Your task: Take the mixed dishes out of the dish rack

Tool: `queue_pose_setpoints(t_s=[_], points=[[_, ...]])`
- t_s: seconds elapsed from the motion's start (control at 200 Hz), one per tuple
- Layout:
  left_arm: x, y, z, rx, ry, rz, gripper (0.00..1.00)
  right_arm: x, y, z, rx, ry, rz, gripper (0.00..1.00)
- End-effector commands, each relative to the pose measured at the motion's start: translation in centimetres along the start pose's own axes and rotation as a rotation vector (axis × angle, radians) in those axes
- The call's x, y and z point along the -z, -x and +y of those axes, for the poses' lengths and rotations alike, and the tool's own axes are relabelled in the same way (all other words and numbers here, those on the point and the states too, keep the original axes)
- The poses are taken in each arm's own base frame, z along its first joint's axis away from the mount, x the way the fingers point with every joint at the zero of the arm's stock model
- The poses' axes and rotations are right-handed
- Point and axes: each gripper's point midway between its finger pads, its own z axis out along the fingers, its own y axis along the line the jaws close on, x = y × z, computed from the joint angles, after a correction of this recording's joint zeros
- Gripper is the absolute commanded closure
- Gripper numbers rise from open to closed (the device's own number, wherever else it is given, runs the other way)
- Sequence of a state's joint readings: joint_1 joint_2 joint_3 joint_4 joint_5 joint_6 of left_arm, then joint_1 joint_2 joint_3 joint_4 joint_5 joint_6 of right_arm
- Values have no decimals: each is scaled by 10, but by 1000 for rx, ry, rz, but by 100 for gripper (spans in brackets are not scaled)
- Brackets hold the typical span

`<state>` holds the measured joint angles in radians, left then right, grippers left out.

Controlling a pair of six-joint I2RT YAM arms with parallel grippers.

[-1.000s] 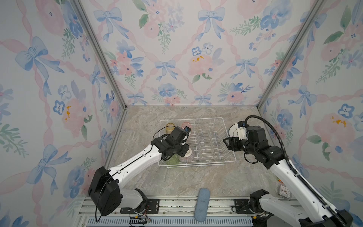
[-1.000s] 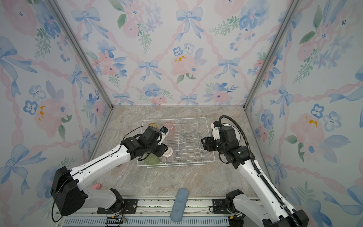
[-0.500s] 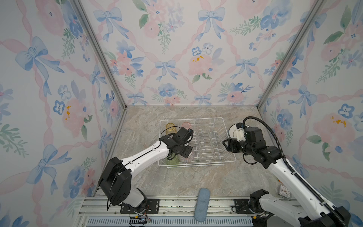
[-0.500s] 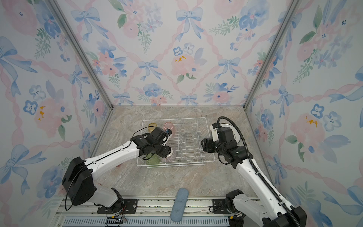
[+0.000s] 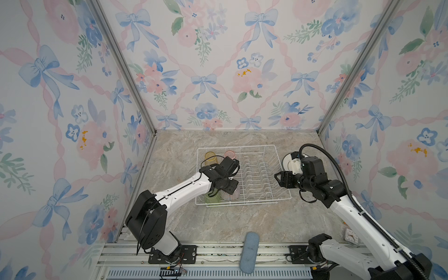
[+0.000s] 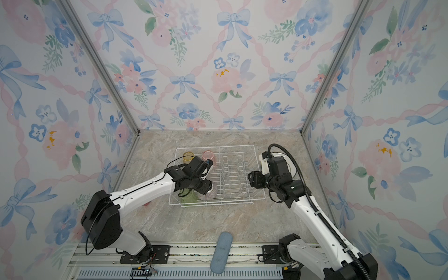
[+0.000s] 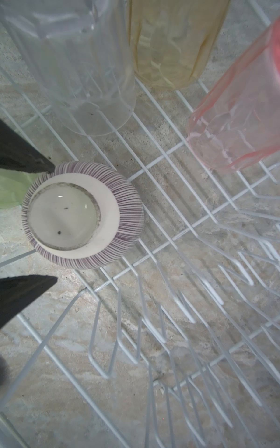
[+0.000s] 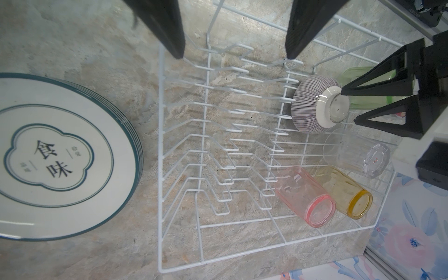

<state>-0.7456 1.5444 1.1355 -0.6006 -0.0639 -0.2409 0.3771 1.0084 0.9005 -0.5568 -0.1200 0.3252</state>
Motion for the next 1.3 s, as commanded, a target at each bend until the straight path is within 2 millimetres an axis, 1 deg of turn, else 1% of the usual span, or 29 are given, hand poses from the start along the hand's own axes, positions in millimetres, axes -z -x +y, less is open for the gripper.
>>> queue_pose_setpoints(t_s=[0.0,0.195,0.555,0.835,0.96,1.07,1.25,1.27,1.295], points=[[-4,-4,6,14,26,37,38,-2,0,4,7,9,-4,31],[-10,-3,9,13,39,51,36,-3,1,3,8,6,-7,31],[-19,0,12,-2,61,67,40,-10,-3,1,13,0,6,30],[-24,-2,12,-7,61,88,55,-14,-5,0,13,-1,16,30],[-26,-5,13,-7,59,104,62,-16,-5,2,6,15,16,30],[-25,-5,13,2,56,105,66,-20,-7,14,-3,79,32,30],[-14,5,16,26,50,64,73,-32,-20,57,24,268,120,30],[-12,7,16,28,49,59,76,-33,-22,61,27,283,129,30],[-10,8,16,30,47,52,76,-35,-23,66,31,299,136,30]])
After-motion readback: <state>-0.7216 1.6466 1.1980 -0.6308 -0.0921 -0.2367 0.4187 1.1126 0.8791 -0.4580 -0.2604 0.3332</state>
